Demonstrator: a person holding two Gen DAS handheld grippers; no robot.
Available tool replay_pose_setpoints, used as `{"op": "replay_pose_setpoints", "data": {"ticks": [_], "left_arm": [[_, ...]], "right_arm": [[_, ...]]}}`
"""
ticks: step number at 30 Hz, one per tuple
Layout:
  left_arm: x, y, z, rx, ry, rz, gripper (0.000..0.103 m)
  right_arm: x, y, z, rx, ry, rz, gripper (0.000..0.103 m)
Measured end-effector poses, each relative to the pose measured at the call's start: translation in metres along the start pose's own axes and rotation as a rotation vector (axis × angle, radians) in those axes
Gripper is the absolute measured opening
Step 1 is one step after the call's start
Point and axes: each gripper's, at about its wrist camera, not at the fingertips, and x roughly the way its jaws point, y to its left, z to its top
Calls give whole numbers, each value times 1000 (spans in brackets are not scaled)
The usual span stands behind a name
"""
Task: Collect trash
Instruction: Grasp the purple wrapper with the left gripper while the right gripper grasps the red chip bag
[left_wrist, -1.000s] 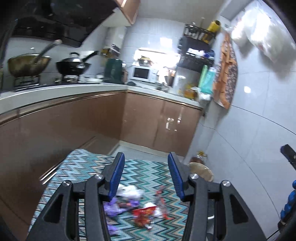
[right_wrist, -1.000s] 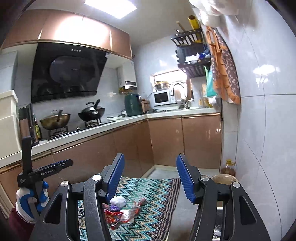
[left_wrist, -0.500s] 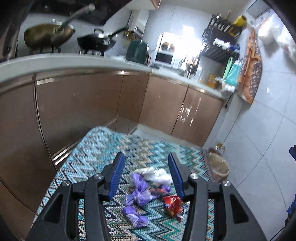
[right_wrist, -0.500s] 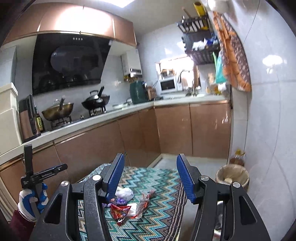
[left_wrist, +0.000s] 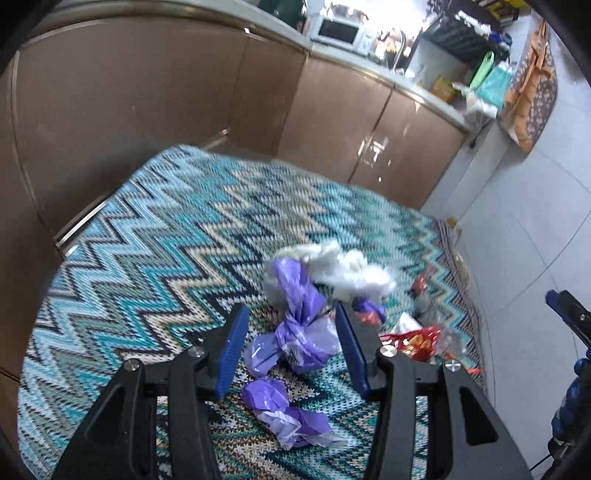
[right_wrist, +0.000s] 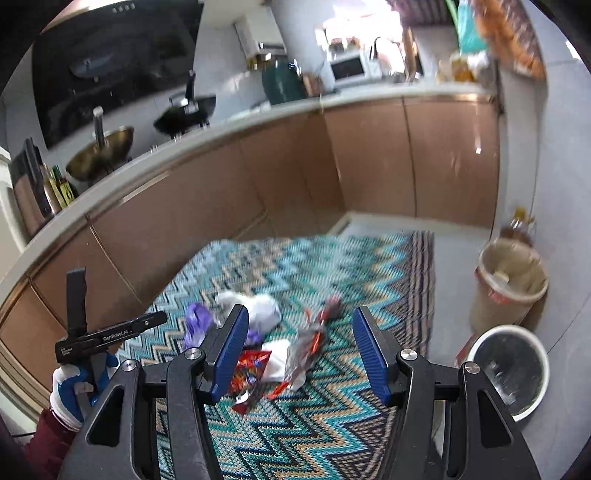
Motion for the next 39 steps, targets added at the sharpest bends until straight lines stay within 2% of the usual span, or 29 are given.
{"op": "replay_pose_setpoints", "data": {"ticks": [9,15,18,23,29,30,32,34,39], "left_arm": [[37,-2,-1,40,68,-29,47],[52,1,-2,48,100,-36,47],[57,4,-3,35,105,-58,46],[62,3,-4,42,114,-80,46],[69,3,-5,43,136,-102,46],[70,2,-6,48,138,-104,44],[71,-1,-6,59,141,-112,40],[72,-3,-7,66,142,-119,35],[67,-10,-8,102,124,-102,31]], "right_arm": [[58,3,-9,-2,123,41,58],[83,34,-20,-62,196,189,58],[93,62,-29,-159,235,244,58],[107,98,-37,-310,256,255,58],[130,107,-44,-399,301,219,57],[132,106,-46,-404,308,212,54],[137,103,-51,-404,329,208,40],[140,99,-56,-408,344,204,33],[139,98,-60,-413,349,234,15]]}}
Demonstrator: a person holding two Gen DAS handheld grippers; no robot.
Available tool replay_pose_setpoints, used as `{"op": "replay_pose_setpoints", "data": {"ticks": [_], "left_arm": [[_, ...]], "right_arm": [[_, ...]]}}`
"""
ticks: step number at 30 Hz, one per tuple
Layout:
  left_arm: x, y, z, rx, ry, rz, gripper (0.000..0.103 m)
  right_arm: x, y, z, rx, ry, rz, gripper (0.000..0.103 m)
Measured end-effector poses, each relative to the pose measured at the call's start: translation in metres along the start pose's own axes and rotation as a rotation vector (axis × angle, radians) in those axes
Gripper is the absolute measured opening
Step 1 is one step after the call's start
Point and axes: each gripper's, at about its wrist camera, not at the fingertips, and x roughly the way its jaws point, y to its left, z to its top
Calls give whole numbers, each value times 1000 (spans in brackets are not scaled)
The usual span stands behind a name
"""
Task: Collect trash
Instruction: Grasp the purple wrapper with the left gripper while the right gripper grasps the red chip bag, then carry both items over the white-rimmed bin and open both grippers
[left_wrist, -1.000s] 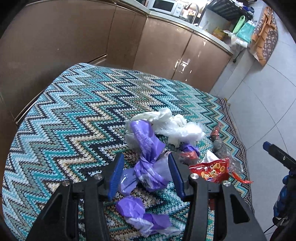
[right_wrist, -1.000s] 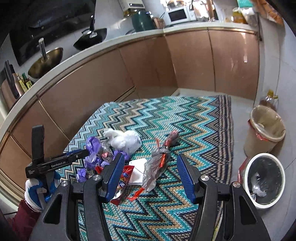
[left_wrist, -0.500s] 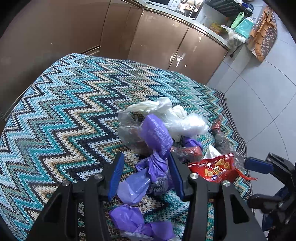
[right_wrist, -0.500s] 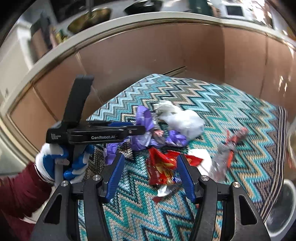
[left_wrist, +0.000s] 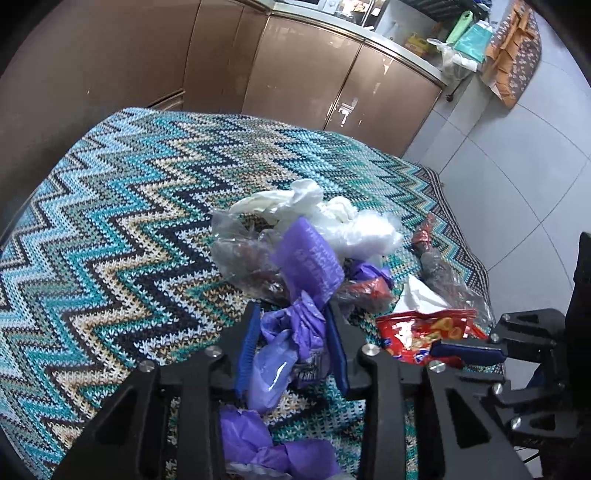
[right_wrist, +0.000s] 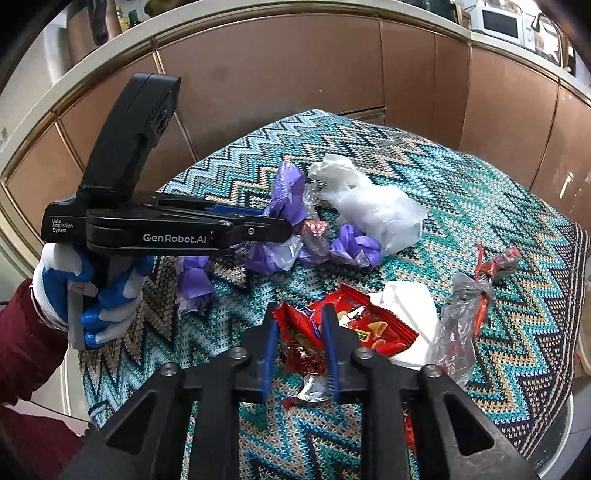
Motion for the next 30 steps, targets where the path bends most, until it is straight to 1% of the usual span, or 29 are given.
{"op": "replay_pose_setpoints", "data": {"ticks": [2,5,12,17,23,28,30], "left_arm": [[-4,-1,-2,5,-11,5,28],[-13,-2,-4,5,-29,15,27],[-51,5,-1,-20,-119,15,25],[-79,7,0,-33,-171,21,23],[-115,3,-6,-34,-227,37,22],[-135,-8,-11,-22,-250,30,22],[-143,-17,-13,-14,-258,22,21]], "right_arm": [[-3,2,0,-2,-11,6,11],[-11,6,1,3,-37,20,9],[-39,17,9,40,-123,71,8],[-63,33,13,34,-182,100,7],[-90,51,11,17,-238,109,7],[-118,58,5,17,-295,88,7],[-133,56,0,24,-323,68,7]]}}
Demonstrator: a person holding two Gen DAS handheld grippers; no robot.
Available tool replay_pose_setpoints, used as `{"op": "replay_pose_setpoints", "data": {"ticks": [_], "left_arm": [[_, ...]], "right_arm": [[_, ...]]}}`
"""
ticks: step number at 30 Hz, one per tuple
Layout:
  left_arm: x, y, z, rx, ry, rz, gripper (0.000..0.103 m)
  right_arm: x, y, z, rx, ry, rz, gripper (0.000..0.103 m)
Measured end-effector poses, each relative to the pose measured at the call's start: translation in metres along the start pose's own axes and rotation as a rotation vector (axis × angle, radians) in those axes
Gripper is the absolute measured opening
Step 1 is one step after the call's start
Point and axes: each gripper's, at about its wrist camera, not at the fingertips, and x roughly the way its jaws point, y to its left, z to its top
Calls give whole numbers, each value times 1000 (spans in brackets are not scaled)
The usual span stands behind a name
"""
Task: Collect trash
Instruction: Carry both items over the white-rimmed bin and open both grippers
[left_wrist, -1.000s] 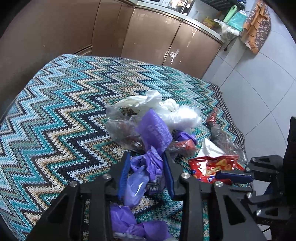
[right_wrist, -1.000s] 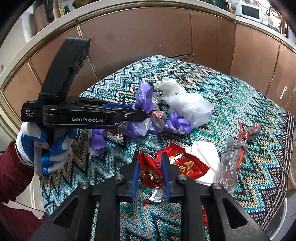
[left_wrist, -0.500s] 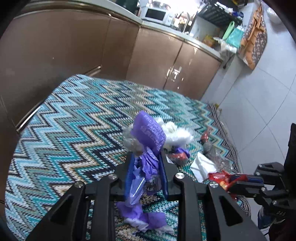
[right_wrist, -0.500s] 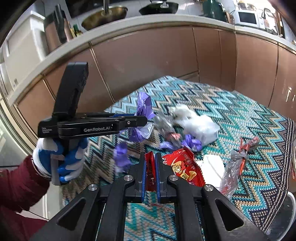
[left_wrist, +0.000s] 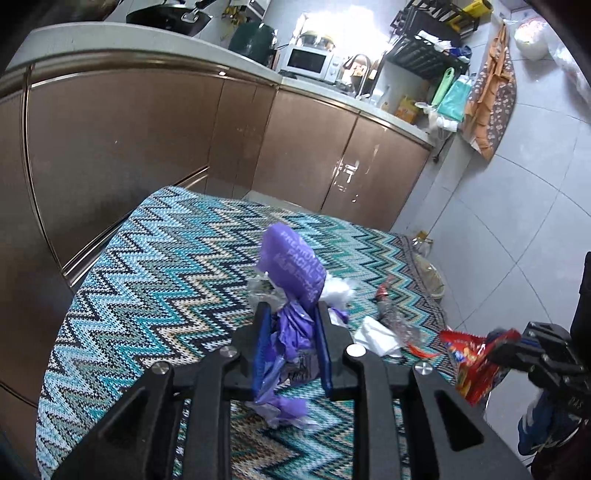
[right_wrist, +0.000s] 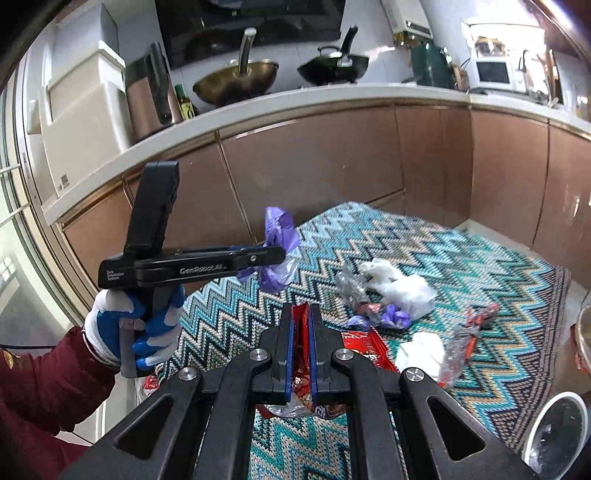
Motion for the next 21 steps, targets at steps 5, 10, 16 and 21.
{"op": "replay_pose_setpoints", "data": {"ticks": [5,10,16,21], "left_arm": [[-10,-33,4,38,-7,-28,21],[0,-94,10,119,16,-77,21],[47,-194,16,266,101,-136,21],[108,-293,14,395,189,-192,21]], "right_arm": [[-44,-16,-6,28,-69,-57,7],[-90,-50,-15,69,-138,-136,7],[-143,-119,-37,172,-206,-268,7],[-173,-192,-63,293,-222,-412,7]]}}
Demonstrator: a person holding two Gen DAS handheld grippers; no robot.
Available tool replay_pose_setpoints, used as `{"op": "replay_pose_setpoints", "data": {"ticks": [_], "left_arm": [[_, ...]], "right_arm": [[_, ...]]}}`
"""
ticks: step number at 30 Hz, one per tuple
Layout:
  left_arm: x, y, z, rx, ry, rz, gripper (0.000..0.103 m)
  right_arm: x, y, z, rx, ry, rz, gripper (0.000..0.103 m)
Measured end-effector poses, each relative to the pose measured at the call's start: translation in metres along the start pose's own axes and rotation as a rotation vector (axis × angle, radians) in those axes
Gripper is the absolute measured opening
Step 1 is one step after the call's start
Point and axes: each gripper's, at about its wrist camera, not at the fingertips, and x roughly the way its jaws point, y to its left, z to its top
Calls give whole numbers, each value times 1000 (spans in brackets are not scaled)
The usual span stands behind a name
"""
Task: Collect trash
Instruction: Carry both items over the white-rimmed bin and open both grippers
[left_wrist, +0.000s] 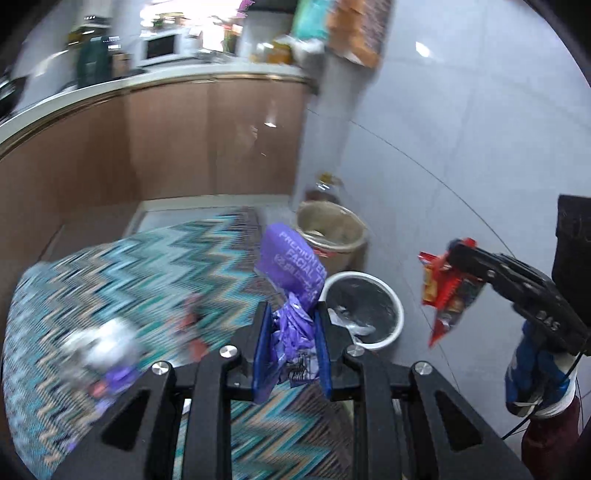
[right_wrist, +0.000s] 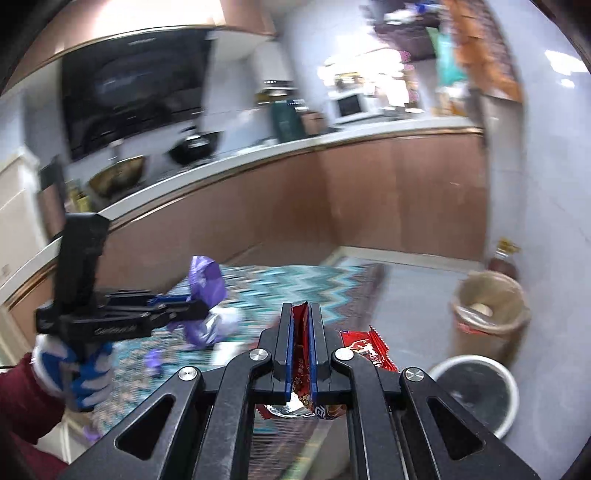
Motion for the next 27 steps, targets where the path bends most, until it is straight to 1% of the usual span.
{"op": "replay_pose_setpoints", "data": {"ticks": [2,6,10,11,15,17,19,21,22,23,24,25,27], "left_arm": [[31,-25,13,26,36,-21,21],[106,-70,36,61,129,-59,22],[176,-92,46,45,215,-78,22],[189,-95,49,44,228,-74,22],[246,-101,53,18,285,-59,24],[263,-103,53,5,302,-64,24],[280,-105,53,0,325,-60,26],[292,-105,53,-15,343,-77,28],[298,-105,53,-26,352,-87,29],[301,-105,52,-32,355,-88,31],[305,-106,52,-35,357,-88,35],[306,-107,51,-38,357,-89,36],[306,-106,51,-42,355,-94,36]], "right_arm": [[7,-33,-1,44,8,-58,7],[26,-88,-3,102,39,-158,7],[52,-140,-7,155,86,-230,7],[61,-155,-11,175,100,-250,8],[89,-193,-22,222,146,-293,9],[102,-212,-31,254,171,-306,12],[109,-223,-39,268,189,-325,13],[116,-230,-46,281,205,-347,15],[119,-234,-49,288,212,-360,21],[120,-237,-51,293,215,-378,30],[119,-239,-54,297,214,-386,33],[117,-241,-55,302,213,-396,35],[113,-243,-57,302,210,-413,35]]}}
